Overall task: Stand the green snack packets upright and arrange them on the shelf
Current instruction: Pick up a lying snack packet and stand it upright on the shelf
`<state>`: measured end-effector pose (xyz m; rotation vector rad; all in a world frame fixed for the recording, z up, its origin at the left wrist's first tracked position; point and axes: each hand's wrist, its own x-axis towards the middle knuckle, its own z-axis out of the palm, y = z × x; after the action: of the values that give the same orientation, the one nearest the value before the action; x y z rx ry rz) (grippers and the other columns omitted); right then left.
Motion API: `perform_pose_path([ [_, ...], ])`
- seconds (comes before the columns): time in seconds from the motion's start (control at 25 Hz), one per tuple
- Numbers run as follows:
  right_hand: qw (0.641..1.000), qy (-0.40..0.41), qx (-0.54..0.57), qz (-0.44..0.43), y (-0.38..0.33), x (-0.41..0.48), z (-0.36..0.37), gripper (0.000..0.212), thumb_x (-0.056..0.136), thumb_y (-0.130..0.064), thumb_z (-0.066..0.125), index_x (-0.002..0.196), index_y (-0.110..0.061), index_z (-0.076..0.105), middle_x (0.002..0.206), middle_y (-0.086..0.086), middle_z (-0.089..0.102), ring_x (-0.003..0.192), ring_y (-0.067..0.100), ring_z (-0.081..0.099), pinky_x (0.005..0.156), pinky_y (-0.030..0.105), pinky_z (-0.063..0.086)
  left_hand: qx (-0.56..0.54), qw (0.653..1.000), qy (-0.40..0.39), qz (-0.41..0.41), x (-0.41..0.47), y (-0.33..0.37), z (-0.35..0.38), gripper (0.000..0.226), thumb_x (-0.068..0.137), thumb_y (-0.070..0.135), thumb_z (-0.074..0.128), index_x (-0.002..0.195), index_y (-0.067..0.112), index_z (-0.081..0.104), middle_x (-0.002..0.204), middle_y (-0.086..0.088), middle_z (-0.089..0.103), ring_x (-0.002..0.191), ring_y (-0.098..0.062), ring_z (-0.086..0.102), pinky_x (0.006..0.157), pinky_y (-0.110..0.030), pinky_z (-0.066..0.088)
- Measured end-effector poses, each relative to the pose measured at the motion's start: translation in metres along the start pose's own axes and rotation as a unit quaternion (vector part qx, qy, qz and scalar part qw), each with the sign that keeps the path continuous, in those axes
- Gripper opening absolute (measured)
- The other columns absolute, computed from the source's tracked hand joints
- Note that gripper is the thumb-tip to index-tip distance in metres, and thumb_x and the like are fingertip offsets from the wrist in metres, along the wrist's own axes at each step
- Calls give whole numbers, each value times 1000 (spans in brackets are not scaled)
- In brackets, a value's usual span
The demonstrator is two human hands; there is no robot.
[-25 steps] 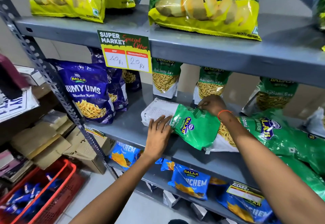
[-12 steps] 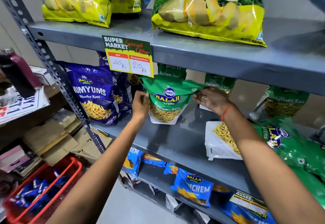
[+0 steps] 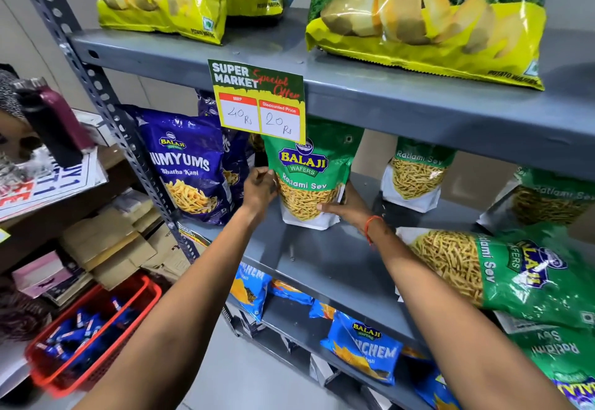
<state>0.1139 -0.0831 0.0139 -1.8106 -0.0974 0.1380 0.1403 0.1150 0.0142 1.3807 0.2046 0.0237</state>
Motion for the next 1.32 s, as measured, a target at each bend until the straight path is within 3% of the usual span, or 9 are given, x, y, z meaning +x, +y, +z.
perform_pose_path([
  [0.16, 998, 10, -52, 30, 13, -4, 14, 86, 64, -6, 80, 135, -9, 32, 130, 6, 53, 119, 21, 49, 95, 17, 42, 58, 992, -90, -69, -22, -11, 3, 34, 96, 48, 32, 118, 25, 42, 119, 3, 52, 112, -19, 49, 93, -39, 37],
  [0.24, 995, 21, -87, 45, 19, -8, 24, 94, 59, -29, 84, 136, -16, 32, 132, 4, 55, 121, 22, 51, 100, 26, 41, 70, 991, -78, -83, -25, -13, -2, 52, 93, 56, 30, 134, 24, 34, 132, 5, 48, 123, -21, 46, 97, -39, 37],
  [0.6, 988, 36, -128, 77, 23, -48, 70, 76, 70, -48, 71, 131, -20, 35, 133, 7, 56, 116, 30, 56, 94, 37, 48, 146, 988, -50, -27, -40, -27, -43, 70, 86, 70, 20, 143, 29, 27, 150, -5, 37, 136, -27, 37, 114, -52, 28],
  [0.72, 988, 38, -129, 77, 23, -56, 63, 46, 78, -36, 65, 117, -16, 49, 124, 11, 63, 111, 31, 59, 93, 45, 50, 156, 988, 6, 9, -51, -36, -26, 83, 79, 76, 16, 147, 29, 14, 156, -4, 25, 142, -24, 27, 118, -41, 18],
  [0.8, 974, 29, -213, 64, 23, -67, 51, 29, 83, -30, 58, 107, -16, 56, 118, 12, 66, 109, 32, 60, 91, 45, 50, 171, 980, 70, 67, -71, -38, -6, 81, 86, 68, 17, 149, 19, 5, 159, -9, 14, 146, -24, 15, 120, -41, 9],
  [0.92, 896, 98, -428, -68, 23, -93, 28, 35, 83, -29, 47, 112, -13, 60, 129, 14, 59, 122, 32, 52, 105, 44, 41, 306, 915, 119, 233, -116, -41, 33, 78, 92, 55, 26, 146, 4, 5, 158, -17, 7, 146, -21, 3, 118, -38, 0],
  [1.04, 799, 258, -527, -134, 37, -124, -7, 55, 73, -29, 40, 122, -8, 53, 143, 17, 45, 135, 33, 38, 114, 47, 17, 410, 844, 38, 345, -145, -47, 89, 67, 95, 44, 26, 147, 5, 8, 158, -15, 11, 147, -21, 3, 119, -41, 2],
  [1.12, 777, 287, -555, -74, 52, -146, -40, 60, 79, -37, 37, 129, -6, 46, 147, 18, 39, 139, 33, 32, 113, 49, 5, 443, 829, -47, 338, -149, -49, 124, 62, 95, 38, 27, 147, 8, 12, 158, -12, 12, 147, -22, 5, 118, -45, 5],
  [1.32, 750, 272, -603, -22, 75, -199, -116, 62, 85, -48, 36, 129, -7, 49, 140, 16, 50, 134, 29, 41, 114, 47, 8, 525, 776, -276, 214, -147, -70, 196, 52, 99, 31, 31, 145, 11, 24, 157, -10, 19, 146, -25, 13, 118, -45, 11],
])
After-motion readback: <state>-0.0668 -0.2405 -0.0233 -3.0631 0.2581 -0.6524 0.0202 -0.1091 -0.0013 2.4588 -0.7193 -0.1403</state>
